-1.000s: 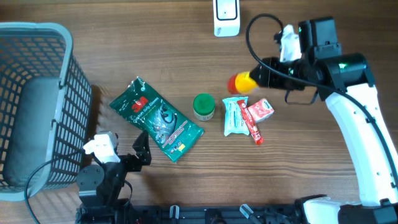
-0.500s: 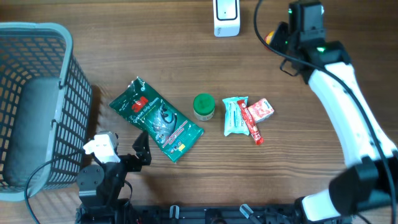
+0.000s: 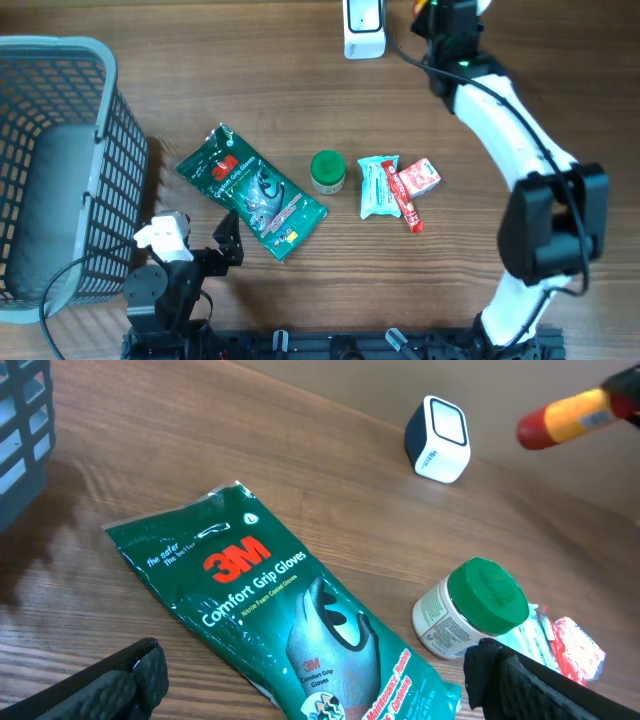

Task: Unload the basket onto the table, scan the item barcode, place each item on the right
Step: 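Hold the sauce bottle upright in front of the scanner with right gripper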

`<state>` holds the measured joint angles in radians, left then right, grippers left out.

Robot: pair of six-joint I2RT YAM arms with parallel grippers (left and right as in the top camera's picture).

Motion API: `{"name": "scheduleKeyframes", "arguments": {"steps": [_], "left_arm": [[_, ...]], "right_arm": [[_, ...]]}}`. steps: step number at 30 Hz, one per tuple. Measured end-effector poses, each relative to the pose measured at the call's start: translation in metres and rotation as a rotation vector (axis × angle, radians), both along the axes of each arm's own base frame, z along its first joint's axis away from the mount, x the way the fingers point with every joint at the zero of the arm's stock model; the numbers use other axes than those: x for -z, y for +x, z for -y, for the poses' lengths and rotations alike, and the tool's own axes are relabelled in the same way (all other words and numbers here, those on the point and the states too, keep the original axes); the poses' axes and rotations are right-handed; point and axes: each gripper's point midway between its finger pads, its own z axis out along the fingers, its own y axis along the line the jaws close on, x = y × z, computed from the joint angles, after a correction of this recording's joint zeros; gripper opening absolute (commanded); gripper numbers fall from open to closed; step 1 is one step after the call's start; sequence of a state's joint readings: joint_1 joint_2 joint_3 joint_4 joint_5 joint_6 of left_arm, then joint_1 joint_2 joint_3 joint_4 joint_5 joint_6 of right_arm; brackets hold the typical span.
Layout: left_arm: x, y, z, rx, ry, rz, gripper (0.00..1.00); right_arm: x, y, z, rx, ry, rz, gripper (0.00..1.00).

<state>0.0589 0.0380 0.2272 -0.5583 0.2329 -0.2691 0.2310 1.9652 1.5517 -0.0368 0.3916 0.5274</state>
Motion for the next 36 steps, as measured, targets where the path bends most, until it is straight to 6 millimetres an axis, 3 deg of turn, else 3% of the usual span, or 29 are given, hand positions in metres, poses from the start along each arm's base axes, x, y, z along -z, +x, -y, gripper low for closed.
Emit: {"name": "scheduleKeyframes", "arguments": {"steps": [5,9,13,18,21,25,29,30,31,36], "left_arm": [[0.0,0.0,0.0,0.0,0.0,0.0,1.0],[0.0,0.0,0.0,0.0,0.0,0.0,1.0],[0.0,0.0,0.0,0.0,0.0,0.0,1.0],[0.0,0.0,0.0,0.0,0.0,0.0,1.0],[0.0,0.0,0.0,0.0,0.0,0.0,1.0],[0.0,0.0,0.0,0.0,0.0,0.0,1.0],[0.0,0.0,0.0,0.0,0.0,0.0,1.0],[0.0,0.0,0.0,0.0,0.0,0.0,1.0],[0.0,0.0,0.0,0.0,0.0,0.0,1.0],[0.0,0.0,0.0,0.0,0.0,0.0,1.0]], "right_arm": [[0.011,0.028,-0.044,0.018,-0.04,0.058,0.34],[0.005,0.028,-0.058,0.083,-0.099,0.092,0.34],[0.0,0.02,-0.038,0.2,-0.171,0.083,0.34],[0.027,-0.015,0.003,0.34,-0.388,-0.126,0.35],[0.048,-0.031,0.019,0.342,-0.433,-0.259,0.35],[0.093,-0.054,0.018,0.251,-0.315,-0.465,0.4],[0.1,-0.059,-0.001,0.17,-0.157,-0.521,0.42],[0.101,-0.06,-0.005,0.15,-0.126,-0.532,0.49],[0.102,-0.061,-0.01,0.129,-0.098,-0.543,0.65],[0.12,-0.082,-0.02,0.051,-0.064,-0.668,0.9]]}}
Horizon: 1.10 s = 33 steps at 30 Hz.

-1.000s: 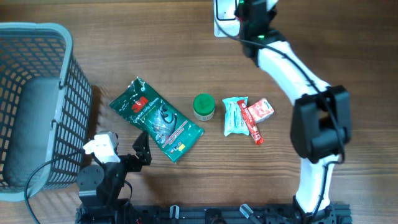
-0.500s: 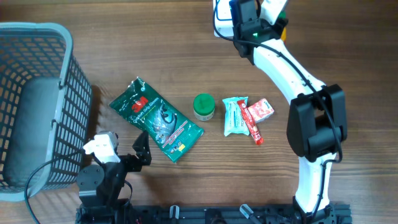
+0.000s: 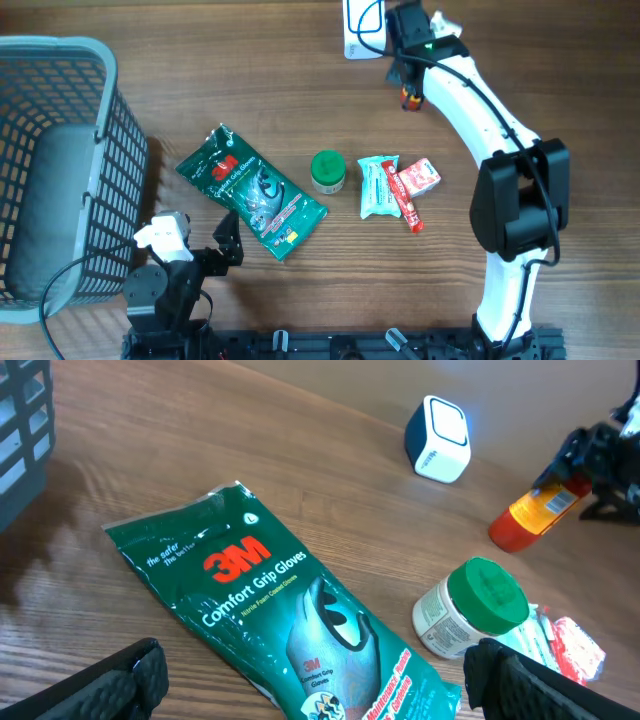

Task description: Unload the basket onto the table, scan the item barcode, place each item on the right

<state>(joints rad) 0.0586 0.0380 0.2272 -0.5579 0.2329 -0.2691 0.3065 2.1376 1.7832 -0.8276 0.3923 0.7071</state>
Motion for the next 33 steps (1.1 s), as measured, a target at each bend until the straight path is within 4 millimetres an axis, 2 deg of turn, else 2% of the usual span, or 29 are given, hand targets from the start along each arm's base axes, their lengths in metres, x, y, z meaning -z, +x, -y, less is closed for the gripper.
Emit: {"name": "scheduleKeyframes", "arguments": {"steps": [3,6,7,10,11,13,14,16,19,20,23,25,28,30,31,33], "left_arm": [[0.0,0.0,0.0,0.0,0.0,0.0,1.0],[0.0,0.0,0.0,0.0,0.0,0.0,1.0],[0.0,0.0,0.0,0.0,0.0,0.0,1.0],[0.0,0.0,0.0,0.0,0.0,0.0,1.0],[0.0,0.0,0.0,0.0,0.0,0.0,1.0],[0.0,0.0,0.0,0.0,0.0,0.0,1.0],[0.0,0.0,0.0,0.0,0.0,0.0,1.0],[0.0,0.0,0.0,-0.001,0.0,0.0,1.0],[0.0,0.0,0.0,0.0,0.0,0.0,1.0],[0.0,0.0,0.0,0.0,0.0,0.0,1.0],[0.0,0.0,0.0,0.0,0.0,0.0,1.0],[0.0,0.0,0.0,0.0,0.0,0.0,1.0],[0.0,0.0,0.0,0.0,0.0,0.0,1.0],[0.0,0.0,0.0,0.0,0.0,0.0,1.0],[0.0,0.0,0.0,0.0,0.0,0.0,1.0],[0.0,0.0,0.0,0.0,0.0,0.0,1.0]], "right_arm": [[0.003,-0.007,-0.001,-0.009,0.009,-0.035,0.95],[-0.016,-0.014,-0.003,-0.017,0.032,-0.026,1.0],[-0.031,-0.016,-0.003,-0.02,0.048,-0.002,1.0],[-0.097,-0.027,-0.004,-0.034,0.131,0.114,1.0],[-0.13,-0.041,-0.002,-0.035,0.194,0.155,1.0],[-0.164,-0.065,0.016,0.029,0.3,0.18,1.0],[-0.169,-0.078,0.036,0.113,0.35,0.16,1.0],[-0.159,-0.088,0.064,0.255,0.445,0.105,1.0],[-0.118,-0.087,0.097,0.444,0.659,-0.01,0.95],[-0.106,-0.086,0.101,0.475,0.703,-0.041,1.0],[-0.083,-0.08,0.113,0.595,0.771,-0.079,0.99],[-0.085,-0.061,0.108,0.605,0.878,-0.042,1.0],[-0.083,-0.035,0.085,0.525,1.05,-0.049,0.99],[-0.057,-0.023,0.067,0.492,1.172,-0.138,1.0],[-0.031,-0.019,0.059,0.502,1.228,-0.215,0.99],[0.002,-0.007,0.05,0.48,1.315,-0.271,1.0]]}}
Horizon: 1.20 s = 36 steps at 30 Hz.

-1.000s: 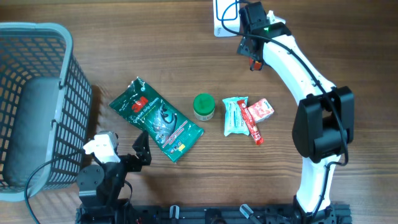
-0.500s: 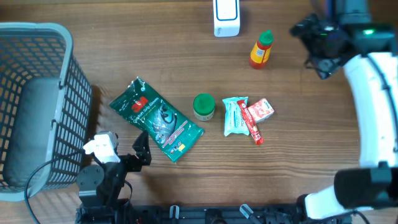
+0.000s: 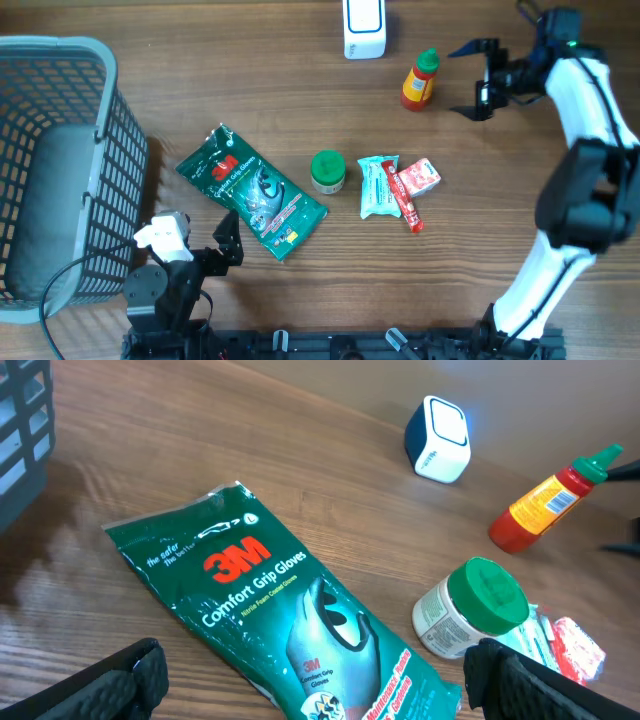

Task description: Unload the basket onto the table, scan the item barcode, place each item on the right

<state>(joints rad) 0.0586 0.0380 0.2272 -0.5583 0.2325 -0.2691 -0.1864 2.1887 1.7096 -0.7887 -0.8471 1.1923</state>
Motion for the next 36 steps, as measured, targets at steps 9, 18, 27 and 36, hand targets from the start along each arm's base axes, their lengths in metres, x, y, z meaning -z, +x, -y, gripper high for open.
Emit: {"name": "scheduleKeyframes", "arguments": {"steps": [9,18,27,36], "left_arm": [[0.0,0.0,0.0,0.0,0.0,0.0,1.0],[0.0,0.0,0.0,0.0,0.0,0.0,1.0],[0.0,0.0,0.0,0.0,0.0,0.0,1.0],[0.0,0.0,0.0,0.0,0.0,0.0,1.0]], "right_arm": [[0.032,0.015,-0.03,-0.094,0.312,0.054,0.99],[0.013,0.029,-0.069,-0.14,0.382,0.099,0.95],[0.039,0.027,-0.086,-0.098,0.252,0.003,0.61],[0.044,0.034,-0.078,-0.139,0.115,0.113,0.52]]}}
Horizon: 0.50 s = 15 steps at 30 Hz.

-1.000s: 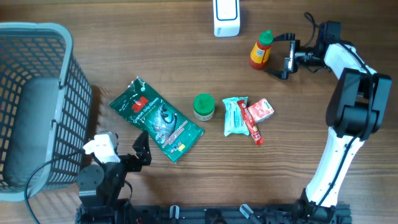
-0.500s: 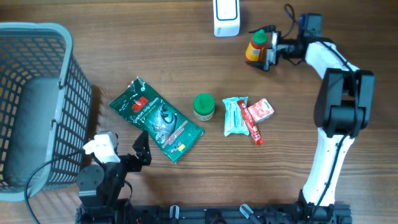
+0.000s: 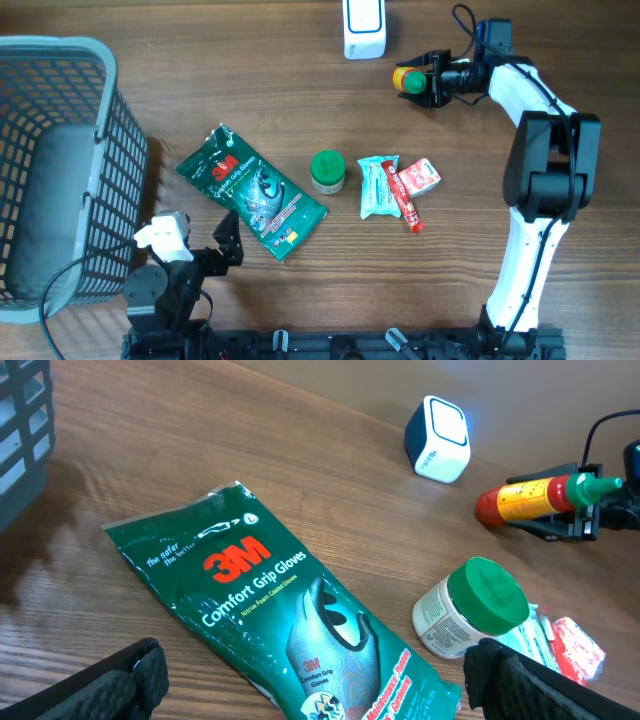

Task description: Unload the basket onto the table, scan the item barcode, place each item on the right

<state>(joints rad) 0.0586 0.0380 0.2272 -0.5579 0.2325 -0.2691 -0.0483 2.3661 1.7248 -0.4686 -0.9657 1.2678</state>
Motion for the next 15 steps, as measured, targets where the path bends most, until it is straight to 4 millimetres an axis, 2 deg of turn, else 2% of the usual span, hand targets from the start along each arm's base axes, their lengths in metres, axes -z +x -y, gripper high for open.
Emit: {"name": "scheduleKeyframes", "arguments": {"steps": [4,9,15], "left_arm": [[0.0,0.0,0.0,0.0,0.0,0.0,1.0],[0.0,0.0,0.0,0.0,0.0,0.0,1.0],[0.0,0.0,0.0,0.0,0.0,0.0,1.0]], "right_arm": [[-0.001,-0.013,0.002,0.02,-0.005,-0.101,0.52],[-0.005,-0.058,0.0,0.066,0.023,-0.408,0.54],[-0.007,-0.1,-0.001,0.076,0.017,-0.638,0.7]]}}
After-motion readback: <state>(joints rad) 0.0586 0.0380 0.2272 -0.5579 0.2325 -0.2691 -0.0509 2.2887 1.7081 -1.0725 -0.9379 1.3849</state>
